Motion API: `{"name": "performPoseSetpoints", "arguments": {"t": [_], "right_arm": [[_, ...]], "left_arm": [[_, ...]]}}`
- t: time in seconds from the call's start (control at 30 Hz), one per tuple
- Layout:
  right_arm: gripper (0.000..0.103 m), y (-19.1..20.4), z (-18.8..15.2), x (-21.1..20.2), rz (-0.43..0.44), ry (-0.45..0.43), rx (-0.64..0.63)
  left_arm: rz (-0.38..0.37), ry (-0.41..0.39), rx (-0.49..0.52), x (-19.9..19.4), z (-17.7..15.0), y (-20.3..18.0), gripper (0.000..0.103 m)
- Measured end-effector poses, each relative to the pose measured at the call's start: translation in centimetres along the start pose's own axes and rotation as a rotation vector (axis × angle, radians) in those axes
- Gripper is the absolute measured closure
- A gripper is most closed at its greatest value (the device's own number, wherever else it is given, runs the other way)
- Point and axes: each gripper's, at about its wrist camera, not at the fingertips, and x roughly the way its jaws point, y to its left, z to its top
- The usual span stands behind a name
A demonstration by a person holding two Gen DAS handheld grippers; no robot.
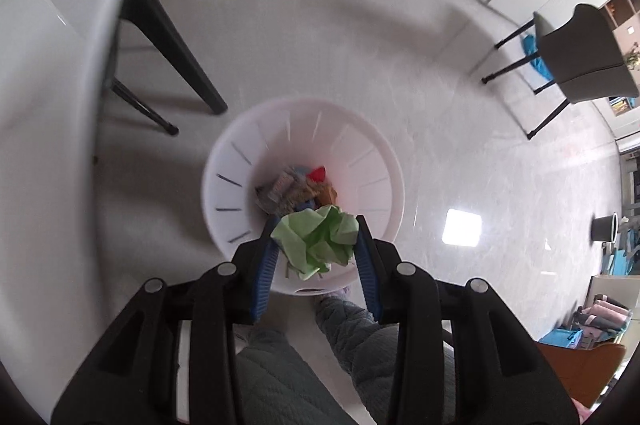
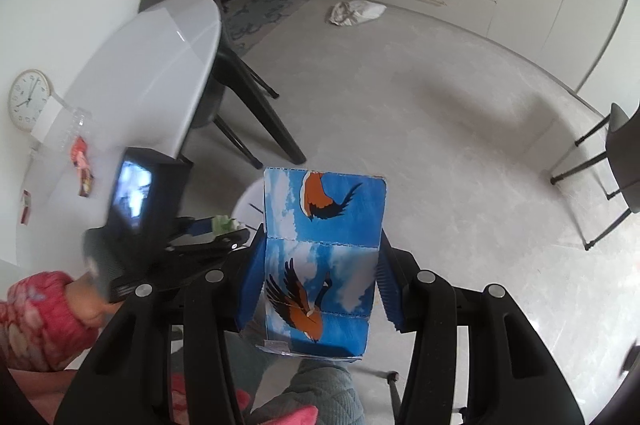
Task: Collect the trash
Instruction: 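Drop the green paper into the wastebasket with the left tool while the right tool drops the box, then grasp the brown paper bag with the right tool while the left tool grasps the pink crumpled paper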
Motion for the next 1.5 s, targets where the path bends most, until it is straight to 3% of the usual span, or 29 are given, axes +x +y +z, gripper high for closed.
{"name": "performPoseSetpoints", "arguments": {"t": [0.07,0.2,0.4,0.6,0.7,0.77,0.83,0.93,1.2,1.27,1.33,1.5], "right_arm": [[0.053,-0.7,-0.2,0.7,0.0,0.02,0.006],[0.053,-1.3,-0.6,1.8,-0.002,0.046,-0.011],[0.053,-1.6,-0.8,2.4,-0.002,0.063,-0.026],[0.053,-1.8,0.1,2.7,0.013,0.045,-0.035],[0.053,-1.8,0.4,3.9,0.026,0.053,-0.038],[0.053,-1.7,0.6,6.0,0.035,0.075,-0.039],[0.053,-1.5,0.8,8.7,0.05,0.105,-0.039],[0.053,-0.4,0.4,13.0,0.07,0.15,-0.052],[0.053,4.1,-2.5,24.4,0.09,0.308,-0.101],[0.048,4.6,-3.0,26.0,0.088,0.338,-0.099],[0.029,5.1,-3.3,27.1,0.068,0.355,-0.1],[0.022,5.4,-2.8,26.6,0.059,0.351,-0.07]], "left_arm": [[0.003,0.033,-0.004,2.0,-0.3,-0.3,0.064],[0.011,0.062,-0.004,4.7,-0.8,-0.6,0.048],[-0.013,0.026,-0.029,3.8,-0.5,-1.1,0.023],[-0.023,-0.046,-0.071,-0.1,-0.5,-0.6,0.023],[-0.031,-0.148,-0.09,-5.5,-1.3,-0.1,0.022],[-0.038,-0.201,-0.107,-8.9,-1.8,0.2,0.022],[-0.033,-0.254,-0.127,-12.1,-2.5,0.8,0.012],[0.004,-0.321,-0.146,-16.3,-3.6,1.7,0.011],[0.04,-0.372,-0.201,-22.0,-6.5,5.1,0.011],[0.065,-0.369,-0.238,-22.5,-7.3,6.1,0.011],[0.088,-0.362,-0.276,-22.8,-8.0,7.0,0.011],[0.109,-0.38,-0.333,-24.0,-9.6,8.9,0.011]]}}
